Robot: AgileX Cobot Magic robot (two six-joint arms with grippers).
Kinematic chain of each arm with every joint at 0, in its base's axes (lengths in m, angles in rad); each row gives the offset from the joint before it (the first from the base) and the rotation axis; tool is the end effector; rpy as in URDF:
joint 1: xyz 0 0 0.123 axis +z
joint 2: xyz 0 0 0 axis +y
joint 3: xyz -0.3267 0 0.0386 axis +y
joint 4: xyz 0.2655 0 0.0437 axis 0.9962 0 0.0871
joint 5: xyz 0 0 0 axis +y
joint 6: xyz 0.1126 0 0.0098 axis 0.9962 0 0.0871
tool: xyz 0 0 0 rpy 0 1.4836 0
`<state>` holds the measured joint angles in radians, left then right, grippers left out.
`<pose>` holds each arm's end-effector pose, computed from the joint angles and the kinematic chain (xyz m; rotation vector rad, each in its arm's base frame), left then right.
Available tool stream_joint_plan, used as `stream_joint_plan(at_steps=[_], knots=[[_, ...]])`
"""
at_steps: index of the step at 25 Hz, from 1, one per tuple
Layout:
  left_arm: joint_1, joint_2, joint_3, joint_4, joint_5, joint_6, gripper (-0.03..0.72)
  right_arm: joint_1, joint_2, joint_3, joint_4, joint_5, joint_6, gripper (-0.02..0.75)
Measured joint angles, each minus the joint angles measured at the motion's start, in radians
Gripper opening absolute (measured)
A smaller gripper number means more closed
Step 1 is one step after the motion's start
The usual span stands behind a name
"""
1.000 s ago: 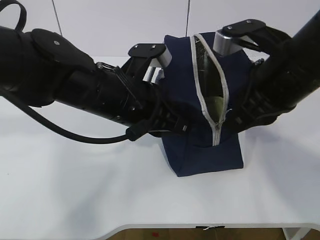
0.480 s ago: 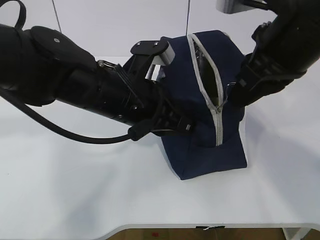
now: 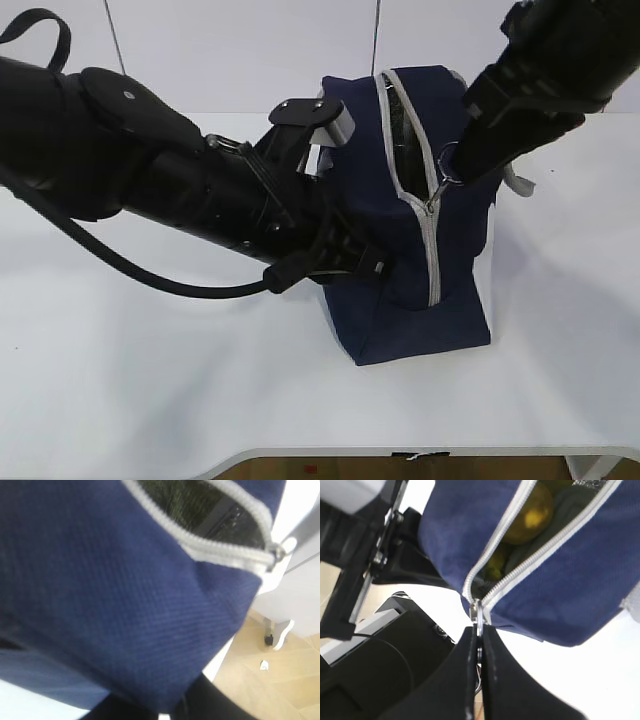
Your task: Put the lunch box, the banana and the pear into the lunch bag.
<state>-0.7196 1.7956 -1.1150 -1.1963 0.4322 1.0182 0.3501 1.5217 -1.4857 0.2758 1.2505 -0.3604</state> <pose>0.2866 -0.3098 0.2280 0.8895 2.2626 -0.8811 0.3002 0.1407 0.3840 -0.9062 2.5920 0.3815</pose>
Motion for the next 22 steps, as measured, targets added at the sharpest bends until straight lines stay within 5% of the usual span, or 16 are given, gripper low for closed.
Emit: stream_joint_plan(at_steps=[22], knots=[[0.0,0.0,-0.008,0.008,-0.02,0.0,-0.007,0.002,0.159,-0.262,-0.016,0.057,0.183,0.006]])
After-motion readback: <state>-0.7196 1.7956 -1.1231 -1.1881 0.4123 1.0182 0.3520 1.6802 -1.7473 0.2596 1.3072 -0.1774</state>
